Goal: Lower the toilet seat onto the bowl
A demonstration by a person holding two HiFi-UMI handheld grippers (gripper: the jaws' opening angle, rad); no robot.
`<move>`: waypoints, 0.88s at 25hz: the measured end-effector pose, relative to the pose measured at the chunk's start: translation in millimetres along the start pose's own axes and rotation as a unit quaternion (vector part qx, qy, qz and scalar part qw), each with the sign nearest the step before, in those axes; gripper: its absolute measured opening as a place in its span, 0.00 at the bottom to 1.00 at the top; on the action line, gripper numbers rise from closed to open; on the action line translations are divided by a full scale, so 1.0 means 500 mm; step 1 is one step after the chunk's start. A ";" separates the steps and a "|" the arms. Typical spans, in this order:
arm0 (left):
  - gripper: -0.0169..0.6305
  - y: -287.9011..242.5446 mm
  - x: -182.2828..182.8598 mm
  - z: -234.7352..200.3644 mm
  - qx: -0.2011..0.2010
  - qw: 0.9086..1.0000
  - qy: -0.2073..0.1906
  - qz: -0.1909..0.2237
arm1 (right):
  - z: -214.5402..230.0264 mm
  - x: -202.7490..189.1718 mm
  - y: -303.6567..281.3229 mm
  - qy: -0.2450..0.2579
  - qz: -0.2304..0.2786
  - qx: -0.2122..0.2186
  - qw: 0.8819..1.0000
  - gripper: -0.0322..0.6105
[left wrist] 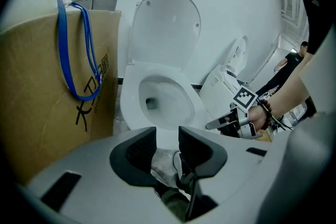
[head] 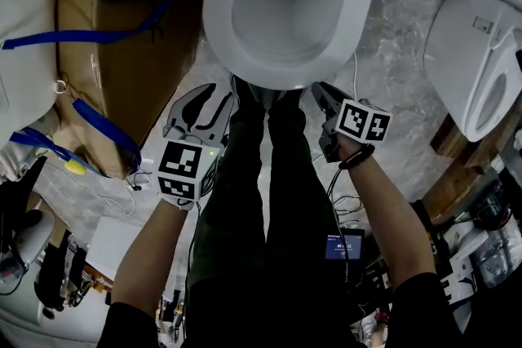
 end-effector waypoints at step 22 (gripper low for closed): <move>0.24 0.037 0.040 0.015 0.002 1.000 0.009 0.022 | -0.052 0.020 0.026 0.036 -0.009 0.009 0.999 0.18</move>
Point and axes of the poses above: the fingertips, and each gripper's own axes: y backward along the fingers, z to its right, x out of its top, the point moved 1 cm from there along y, backward along the fingers, and after that the axes turned 3 degrees about y, right-handed, at the moved point
